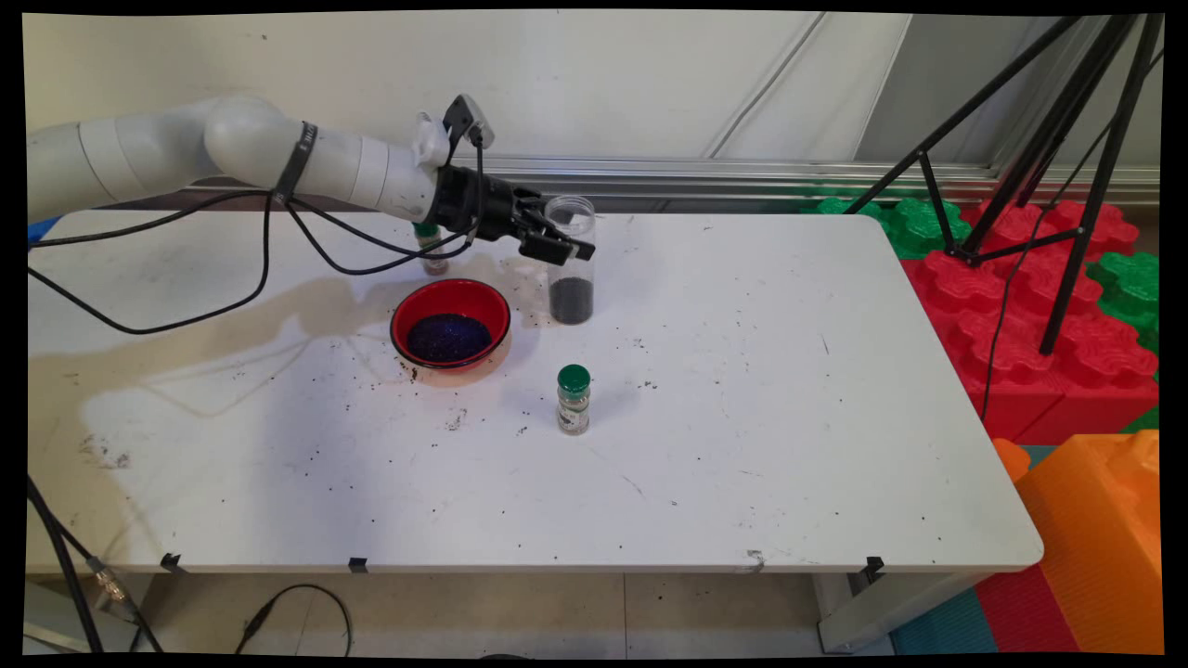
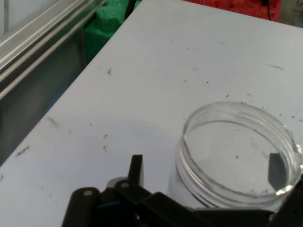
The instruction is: Place the picked object on the table
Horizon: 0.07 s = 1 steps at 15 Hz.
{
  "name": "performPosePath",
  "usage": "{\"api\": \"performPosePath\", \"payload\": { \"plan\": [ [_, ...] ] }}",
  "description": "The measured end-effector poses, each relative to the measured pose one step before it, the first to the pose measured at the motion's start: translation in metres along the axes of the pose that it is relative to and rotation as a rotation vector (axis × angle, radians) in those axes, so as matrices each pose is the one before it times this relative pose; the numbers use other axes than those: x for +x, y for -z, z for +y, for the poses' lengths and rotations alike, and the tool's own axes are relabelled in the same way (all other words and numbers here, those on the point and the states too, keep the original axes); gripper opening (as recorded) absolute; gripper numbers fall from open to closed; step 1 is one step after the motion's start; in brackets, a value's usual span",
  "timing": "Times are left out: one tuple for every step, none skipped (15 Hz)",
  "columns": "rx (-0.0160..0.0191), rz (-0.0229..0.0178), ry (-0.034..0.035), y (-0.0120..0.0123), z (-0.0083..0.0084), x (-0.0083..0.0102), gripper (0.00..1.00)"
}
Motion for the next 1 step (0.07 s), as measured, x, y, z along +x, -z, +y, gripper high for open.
{"api": "performPosePath", "payload": {
  "plan": [
    [0.00062,-0.00038,-0.00371,-0.00036,0.00049,-0.00067,1.0]
  ]
}}
